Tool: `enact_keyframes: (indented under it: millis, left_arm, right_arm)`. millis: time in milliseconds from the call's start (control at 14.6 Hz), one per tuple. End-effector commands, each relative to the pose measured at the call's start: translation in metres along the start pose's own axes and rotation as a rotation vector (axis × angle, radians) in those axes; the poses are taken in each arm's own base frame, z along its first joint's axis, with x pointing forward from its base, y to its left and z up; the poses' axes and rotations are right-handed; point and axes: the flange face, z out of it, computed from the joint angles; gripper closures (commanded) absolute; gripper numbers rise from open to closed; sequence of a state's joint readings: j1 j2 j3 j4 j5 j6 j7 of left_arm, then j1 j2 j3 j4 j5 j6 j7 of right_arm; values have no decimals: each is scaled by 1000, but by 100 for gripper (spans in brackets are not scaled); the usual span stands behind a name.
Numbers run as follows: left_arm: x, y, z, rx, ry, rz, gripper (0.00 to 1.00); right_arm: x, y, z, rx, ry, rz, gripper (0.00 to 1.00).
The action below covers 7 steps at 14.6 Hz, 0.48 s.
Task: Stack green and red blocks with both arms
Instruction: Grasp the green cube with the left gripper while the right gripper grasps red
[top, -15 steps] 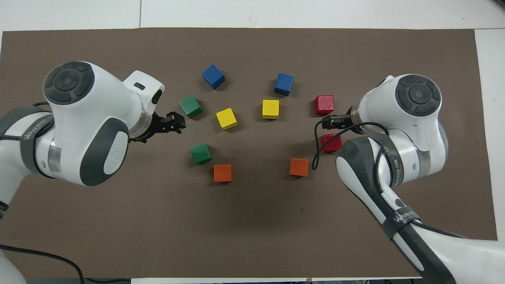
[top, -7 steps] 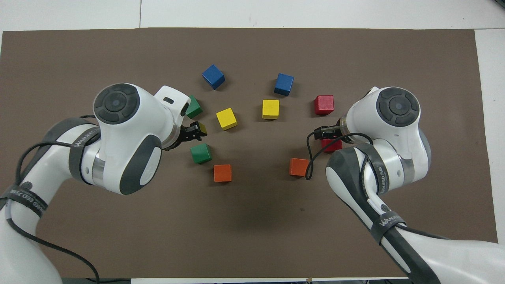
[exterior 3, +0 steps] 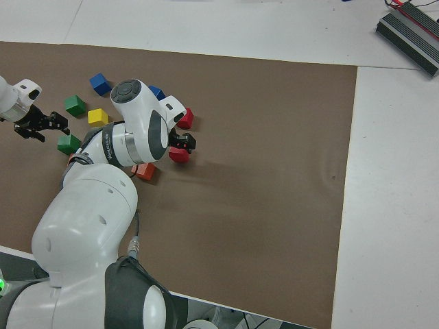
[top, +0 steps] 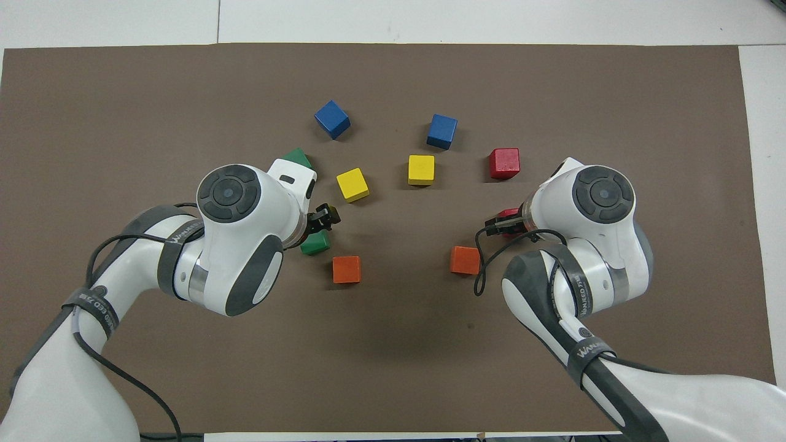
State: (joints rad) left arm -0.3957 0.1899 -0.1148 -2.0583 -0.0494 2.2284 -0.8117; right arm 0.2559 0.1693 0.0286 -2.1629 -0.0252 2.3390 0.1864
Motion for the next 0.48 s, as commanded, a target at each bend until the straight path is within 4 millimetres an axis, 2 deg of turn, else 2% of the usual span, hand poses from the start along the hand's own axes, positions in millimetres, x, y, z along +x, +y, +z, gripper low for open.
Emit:
enact_keyframes:
  millis: [0,206,412]
  left_arm:
    - [-11,12,19,7,-2,-2,0]
    - [-11,10,21,32,16,26,0]
    - [-11,9,33,44,2,31,0]
  right_arm:
    - [-4,3,4,8,14,-16,0]
    - [-1,6,5,11,32,-10,0]
    - [0,8,11,10,24,-7,0]
